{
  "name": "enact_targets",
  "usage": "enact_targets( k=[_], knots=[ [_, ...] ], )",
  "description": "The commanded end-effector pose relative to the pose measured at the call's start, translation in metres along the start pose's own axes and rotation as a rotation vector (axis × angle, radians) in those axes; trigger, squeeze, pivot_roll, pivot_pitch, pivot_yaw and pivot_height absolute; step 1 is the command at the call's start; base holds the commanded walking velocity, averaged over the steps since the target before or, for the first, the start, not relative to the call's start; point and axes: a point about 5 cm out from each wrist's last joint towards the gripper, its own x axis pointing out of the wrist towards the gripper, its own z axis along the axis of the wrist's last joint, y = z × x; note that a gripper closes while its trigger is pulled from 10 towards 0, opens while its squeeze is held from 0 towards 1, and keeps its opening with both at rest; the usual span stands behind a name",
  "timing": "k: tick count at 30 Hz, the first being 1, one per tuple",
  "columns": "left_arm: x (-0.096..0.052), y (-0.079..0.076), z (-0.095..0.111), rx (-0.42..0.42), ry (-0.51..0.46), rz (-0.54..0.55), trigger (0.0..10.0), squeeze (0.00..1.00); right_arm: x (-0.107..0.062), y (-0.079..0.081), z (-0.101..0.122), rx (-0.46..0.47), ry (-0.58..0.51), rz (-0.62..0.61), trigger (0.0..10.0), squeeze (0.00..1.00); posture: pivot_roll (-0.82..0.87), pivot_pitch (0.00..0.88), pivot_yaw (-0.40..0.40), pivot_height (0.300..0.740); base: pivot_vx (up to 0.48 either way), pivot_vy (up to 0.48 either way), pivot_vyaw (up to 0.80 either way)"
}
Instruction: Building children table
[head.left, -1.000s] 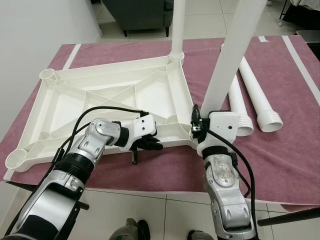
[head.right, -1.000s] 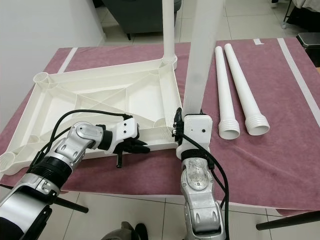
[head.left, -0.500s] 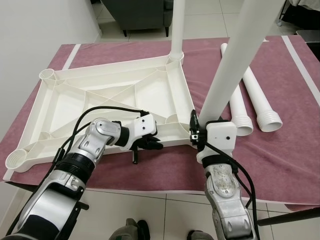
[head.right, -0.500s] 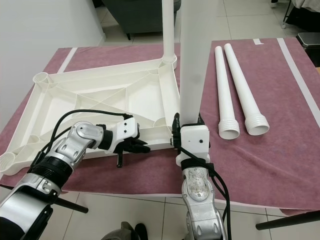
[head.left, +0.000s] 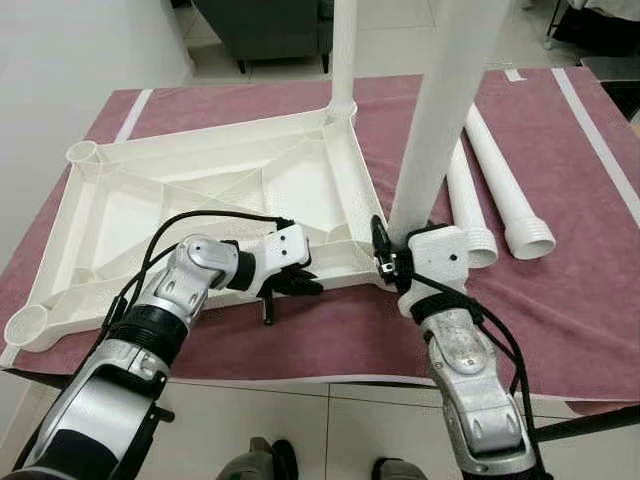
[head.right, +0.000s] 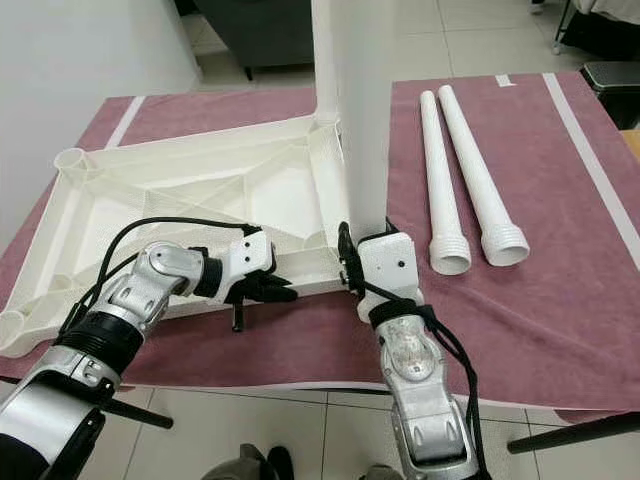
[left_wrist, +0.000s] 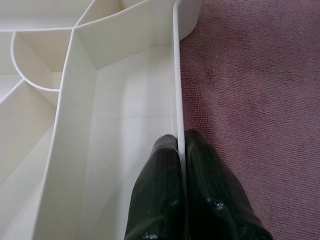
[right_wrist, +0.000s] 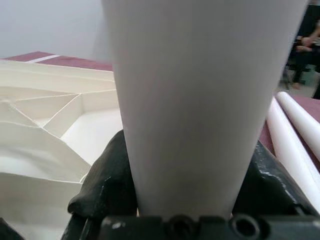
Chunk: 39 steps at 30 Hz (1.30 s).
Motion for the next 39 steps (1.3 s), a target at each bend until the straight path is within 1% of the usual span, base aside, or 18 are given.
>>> enact_targets(
  k=[1,2,7,11,13,16,19,21,22,23,24,25,26,27,28,30,36,39],
  knots=[
    [0.0,0.013,0.018,0.011,-0.119,0.163,10.0,0.0,-0.008,0.0,-0.052,0.03,0.308,0.059,10.0,0.0,-0.14,0.17,0.145,0.74,0.0,0.0,0.0],
    [0.0,0.013,0.018,0.011,-0.119,0.162,10.0,0.0,-0.006,-0.001,-0.05,0.041,0.308,0.09,10.0,0.0,-0.14,0.17,0.143,0.74,0.0,0.0,0.0],
    [0.0,0.012,0.018,0.01,-0.122,0.161,10.0,0.0,-0.002,-0.003,-0.049,0.072,0.319,0.127,10.0,0.0,-0.13,0.169,0.141,0.74,0.0,0.0,0.0],
    [0.0,0.012,0.018,0.01,-0.123,0.159,10.0,0.0,0.003,-0.007,-0.047,0.103,0.321,0.134,10.0,0.0,-0.13,0.168,0.142,0.74,0.0,0.0,0.0],
    [0.0,0.011,0.018,0.01,-0.125,0.157,10.0,0.0,0.008,-0.011,-0.043,0.106,0.306,0.134,10.0,0.0,-0.13,0.168,0.142,0.74,0.0,0.0,0.0],
    [0.0,0.01,0.018,0.01,-0.126,0.155,10.0,0.0,0.01,-0.013,-0.042,0.115,0.295,0.14,10.0,0.0,-0.13,0.166,0.142,0.74,0.0,0.0,0.0],
    [0.002,0.009,0.019,0.01,-0.13,0.149,10.0,0.0,0.011,-0.012,-0.034,0.156,0.215,0.236,10.0,0.0,-0.13,0.166,0.143,0.74,0.0,0.0,0.0],
    [0.002,0.009,0.019,0.01,-0.131,0.148,10.0,0.0,0.011,-0.011,-0.033,0.162,0.196,0.263,10.0,0.0,-0.13,0.166,0.144,0.74,0.0,0.0,0.0],
    [0.002,0.009,0.019,0.01,-0.131,0.148,10.0,0.0,0.011,-0.011,-0.033,0.162,0.196,0.263,10.0,0.0,-0.13,0.166,0.144,0.74,0.0,0.0,0.0],
    [0.002,0.009,0.019,0.01,-0.131,0.147,10.0,0.0,0.009,-0.009,-0.031,0.161,0.175,0.312,10.0,0.0,-0.13,0.164,0.145,0.74,0.0,0.0,0.0],
    [0.002,0.009,0.019,0.01,-0.131,0.147,10.0,0.0,0.009,-0.009,-0.031,0.161,0.175,0.312,10.0,0.0,-0.13,0.164,0.145,0.74,0.0,0.0,0.0],
    [0.002,0.009,0.019,0.01,-0.132,0.145,10.0,0.0,0.007,-0.008,-0.029,0.148,0.157,0.361,10.0,0.0,-0.13,0.164,0.146,0.74,0.0,0.0,0.0],
    [0.002,0.009,0.019,0.01,-0.132,0.145,10.0,0.0,0.007,-0.008,-0.029,0.148,0.157,0.361,10.0,0.0,-0.13,0.164,0.146,0.74,0.0,0.0,0.0],
    [0.001,0.008,0.019,0.011,-0.133,0.139,10.0,0.0,0.004,-0.007,-0.027,0.101,0.128,0.452,10.0,0.0,-0.13,0.163,0.147,0.74,0.0,0.0,0.0],
    [0.001,0.008,0.019,0.011,-0.133,0.139,10.0,0.0,0.004,-0.007,-0.027,0.101,0.128,0.452,10.0,0.0,-0.13,0.163,0.147,0.74,0.0,0.0,0.0],
    [0.0,0.008,0.02,0.014,-0.135,0.134,10.0,0.0,0.001,-0.007,-0.024,0.077,0.105,0.51,10.0,0.0,-0.12,0.163,0.148,0.74,0.0,0.0,0.0],
    [-0.004,0.005,0.022,0.033,-0.14,0.099,10.0,0.0,-0.001,-0.008,-0.019,0.066,0.087,0.567,10.0,0.0,-0.13,0.164,0.151,0.74,0.0,0.0,0.0],
    [-0.012,-0.003,0.027,0.09,-0.144,0.019,10.0,0.0,-0.002,-0.012,-0.016,0.051,0.077,0.609,10.0,0.0,-0.12,0.165,0.153,0.74,0.0,0.0,0.0]
  ],
)
